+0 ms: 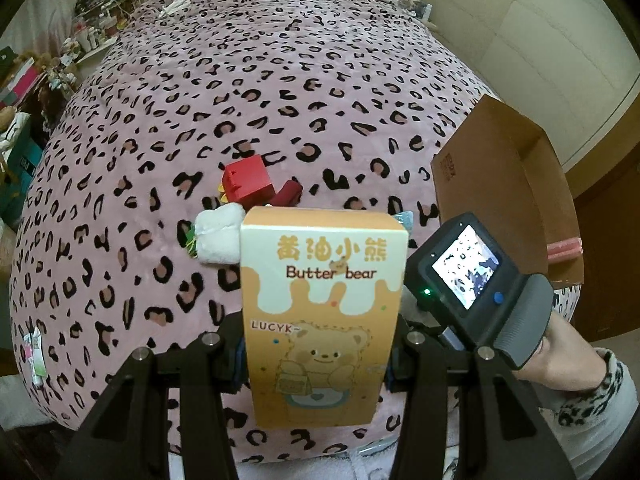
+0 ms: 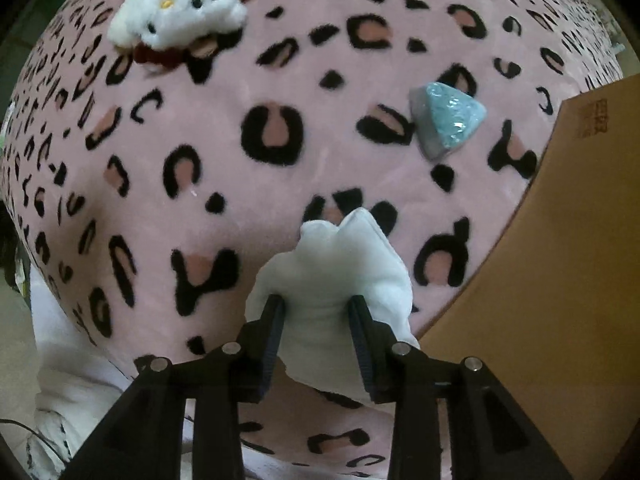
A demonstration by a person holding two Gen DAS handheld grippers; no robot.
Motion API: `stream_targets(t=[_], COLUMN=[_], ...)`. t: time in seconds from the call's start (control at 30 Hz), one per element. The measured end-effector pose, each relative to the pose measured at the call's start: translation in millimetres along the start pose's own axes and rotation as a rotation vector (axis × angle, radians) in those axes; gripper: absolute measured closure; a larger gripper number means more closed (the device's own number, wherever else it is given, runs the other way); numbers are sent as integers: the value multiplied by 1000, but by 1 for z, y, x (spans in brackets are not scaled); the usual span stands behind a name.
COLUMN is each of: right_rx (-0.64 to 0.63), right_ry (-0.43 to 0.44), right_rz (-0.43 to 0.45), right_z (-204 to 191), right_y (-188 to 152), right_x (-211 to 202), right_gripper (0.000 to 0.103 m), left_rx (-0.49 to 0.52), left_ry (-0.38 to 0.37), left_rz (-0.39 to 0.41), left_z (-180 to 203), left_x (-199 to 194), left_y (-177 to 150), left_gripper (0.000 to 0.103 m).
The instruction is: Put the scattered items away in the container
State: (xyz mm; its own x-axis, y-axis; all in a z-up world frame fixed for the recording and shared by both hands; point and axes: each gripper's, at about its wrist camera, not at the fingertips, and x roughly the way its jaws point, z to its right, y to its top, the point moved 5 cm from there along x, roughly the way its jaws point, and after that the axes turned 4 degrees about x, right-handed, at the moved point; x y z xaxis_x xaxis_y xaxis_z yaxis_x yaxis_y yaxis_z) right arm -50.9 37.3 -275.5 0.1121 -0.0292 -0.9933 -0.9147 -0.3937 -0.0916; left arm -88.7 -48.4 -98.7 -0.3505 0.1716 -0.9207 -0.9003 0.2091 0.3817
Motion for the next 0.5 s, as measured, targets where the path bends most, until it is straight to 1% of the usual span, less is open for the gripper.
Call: stream_targets(t=[0.07, 0.13, 0.17, 0.23, 0.27, 0.33, 0.37, 0.47, 0.5], right_rx=[1, 21, 10, -75, -131, -189, -184, -99, -77], right_ry=[1, 7, -2, -51, -85, -135, -145, -121, -110], right_rz=[-30, -18, -8, 38, 76, 132, 144, 103, 84], right_z=[0, 2, 1, -6, -12, -18, -19, -13, -12], right_y=[-3, -6, -8, -16, -21, -30, -32, -30, -28], right_x=[3, 5, 5, 4, 4, 4, 3, 2, 2], right_gripper=[67, 65, 64, 64, 64, 64, 64, 64, 65], left_rx=[-6, -10, -12, -16, -21, -28, -32, -42, -42], left_ry=[-3, -6, -7, -9, -11, -13, -15, -23, -25], left_rz=[0, 2, 6, 10, 13, 15, 15, 10, 9], left_z=[-2, -3, -4, -5, -7, -9, -10, -12, -12], left_x=[-1, -2, -3, -5, -6, -7, -6, -5, -5], left_y=[-2, -4, -5, -6, -7, -9, -9, -12, -13], left_gripper=[55, 55, 55, 55, 55, 54, 54, 54, 54])
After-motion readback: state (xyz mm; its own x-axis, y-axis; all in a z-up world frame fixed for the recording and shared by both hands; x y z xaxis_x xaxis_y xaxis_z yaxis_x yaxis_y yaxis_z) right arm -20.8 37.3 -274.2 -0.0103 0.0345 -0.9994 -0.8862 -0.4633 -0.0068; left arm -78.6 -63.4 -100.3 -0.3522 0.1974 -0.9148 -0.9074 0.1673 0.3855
